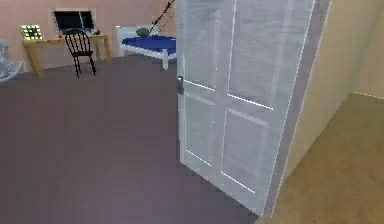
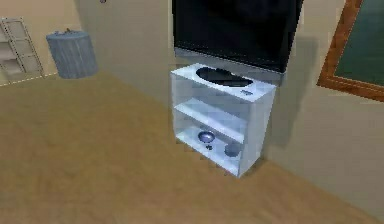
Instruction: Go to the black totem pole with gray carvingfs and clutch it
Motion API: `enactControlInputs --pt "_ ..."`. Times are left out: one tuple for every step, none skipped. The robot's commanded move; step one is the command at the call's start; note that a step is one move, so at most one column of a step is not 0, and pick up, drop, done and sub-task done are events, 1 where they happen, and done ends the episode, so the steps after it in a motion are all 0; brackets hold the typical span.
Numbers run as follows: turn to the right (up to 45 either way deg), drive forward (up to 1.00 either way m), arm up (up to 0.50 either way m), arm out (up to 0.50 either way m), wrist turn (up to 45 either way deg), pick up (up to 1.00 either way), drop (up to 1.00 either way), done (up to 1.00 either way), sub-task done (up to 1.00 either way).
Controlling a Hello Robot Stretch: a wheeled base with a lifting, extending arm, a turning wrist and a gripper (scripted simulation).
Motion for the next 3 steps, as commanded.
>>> enactControlInputs --pt "-21.0 0.00 0.00 0.00 0.0 0.00 0.00 0.00 0.00" --pt "0.0 1.00 0.00 0.00 0.0 0.00 0.00 0.00 0.00" --pt "0.0 0.70 0.00 0.00 0.0 0.00 0.00 0.00 0.00"
